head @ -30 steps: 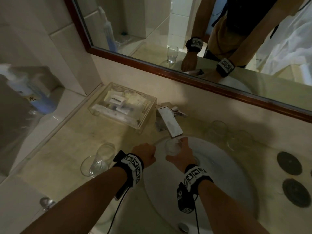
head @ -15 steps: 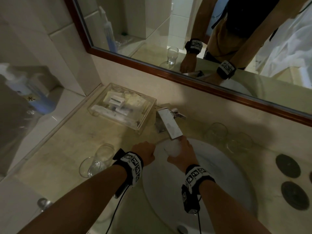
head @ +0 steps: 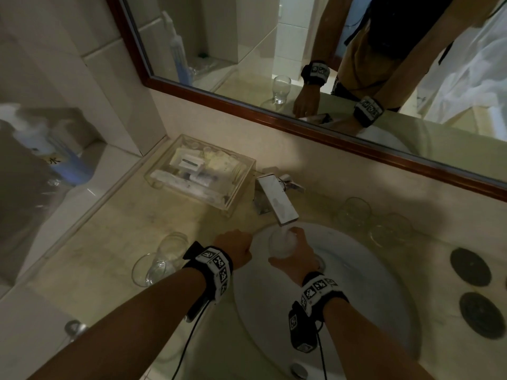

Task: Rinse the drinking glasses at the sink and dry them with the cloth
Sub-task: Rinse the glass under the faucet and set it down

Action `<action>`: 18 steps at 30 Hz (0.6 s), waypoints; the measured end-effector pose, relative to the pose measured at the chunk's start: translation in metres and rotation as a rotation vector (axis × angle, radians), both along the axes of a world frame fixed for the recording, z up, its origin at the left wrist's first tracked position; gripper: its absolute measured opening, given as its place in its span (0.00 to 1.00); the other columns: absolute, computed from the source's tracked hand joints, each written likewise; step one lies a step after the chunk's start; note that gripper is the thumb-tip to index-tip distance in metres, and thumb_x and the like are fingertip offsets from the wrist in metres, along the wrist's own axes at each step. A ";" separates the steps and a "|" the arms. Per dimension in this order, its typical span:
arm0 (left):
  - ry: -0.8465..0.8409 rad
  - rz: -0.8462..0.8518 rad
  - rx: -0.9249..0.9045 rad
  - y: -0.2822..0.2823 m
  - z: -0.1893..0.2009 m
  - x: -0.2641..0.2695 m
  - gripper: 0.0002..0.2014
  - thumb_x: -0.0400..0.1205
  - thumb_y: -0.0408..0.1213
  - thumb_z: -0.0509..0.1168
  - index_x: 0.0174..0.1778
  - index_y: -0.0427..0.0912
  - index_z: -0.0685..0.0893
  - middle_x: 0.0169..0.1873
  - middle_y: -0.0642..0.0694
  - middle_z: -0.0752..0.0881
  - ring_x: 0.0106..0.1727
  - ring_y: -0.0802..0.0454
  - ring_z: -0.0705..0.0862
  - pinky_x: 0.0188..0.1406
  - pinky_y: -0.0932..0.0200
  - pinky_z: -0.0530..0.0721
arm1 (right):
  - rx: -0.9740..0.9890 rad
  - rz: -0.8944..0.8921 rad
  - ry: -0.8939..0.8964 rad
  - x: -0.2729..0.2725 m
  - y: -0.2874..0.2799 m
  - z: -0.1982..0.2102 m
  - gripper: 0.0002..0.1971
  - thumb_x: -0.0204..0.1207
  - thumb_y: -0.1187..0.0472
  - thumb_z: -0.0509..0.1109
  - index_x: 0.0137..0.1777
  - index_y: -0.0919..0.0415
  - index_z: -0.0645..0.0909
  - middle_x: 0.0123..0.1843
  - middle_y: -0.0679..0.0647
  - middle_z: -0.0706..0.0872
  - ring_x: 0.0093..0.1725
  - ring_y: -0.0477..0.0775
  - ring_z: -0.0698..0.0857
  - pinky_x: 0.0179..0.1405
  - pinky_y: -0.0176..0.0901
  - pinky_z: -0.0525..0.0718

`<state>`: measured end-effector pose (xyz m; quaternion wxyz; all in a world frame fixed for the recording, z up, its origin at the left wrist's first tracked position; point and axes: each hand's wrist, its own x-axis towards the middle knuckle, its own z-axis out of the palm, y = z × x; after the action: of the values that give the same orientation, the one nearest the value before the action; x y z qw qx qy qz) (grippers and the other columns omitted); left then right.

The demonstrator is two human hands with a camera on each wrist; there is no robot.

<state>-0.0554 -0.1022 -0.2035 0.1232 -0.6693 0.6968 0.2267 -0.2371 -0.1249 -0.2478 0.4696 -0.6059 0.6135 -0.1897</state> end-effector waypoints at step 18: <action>0.026 -0.004 -0.008 0.001 0.009 -0.001 0.11 0.82 0.40 0.59 0.54 0.36 0.79 0.53 0.37 0.83 0.53 0.39 0.83 0.44 0.54 0.77 | 0.040 0.002 0.028 0.006 -0.002 0.001 0.40 0.63 0.59 0.84 0.71 0.55 0.63 0.57 0.47 0.75 0.52 0.48 0.77 0.34 0.26 0.71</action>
<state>-0.0569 -0.1013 -0.1950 0.1121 -0.6654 0.7005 0.2322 -0.2316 -0.1267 -0.2469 0.4731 -0.5997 0.6230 -0.1686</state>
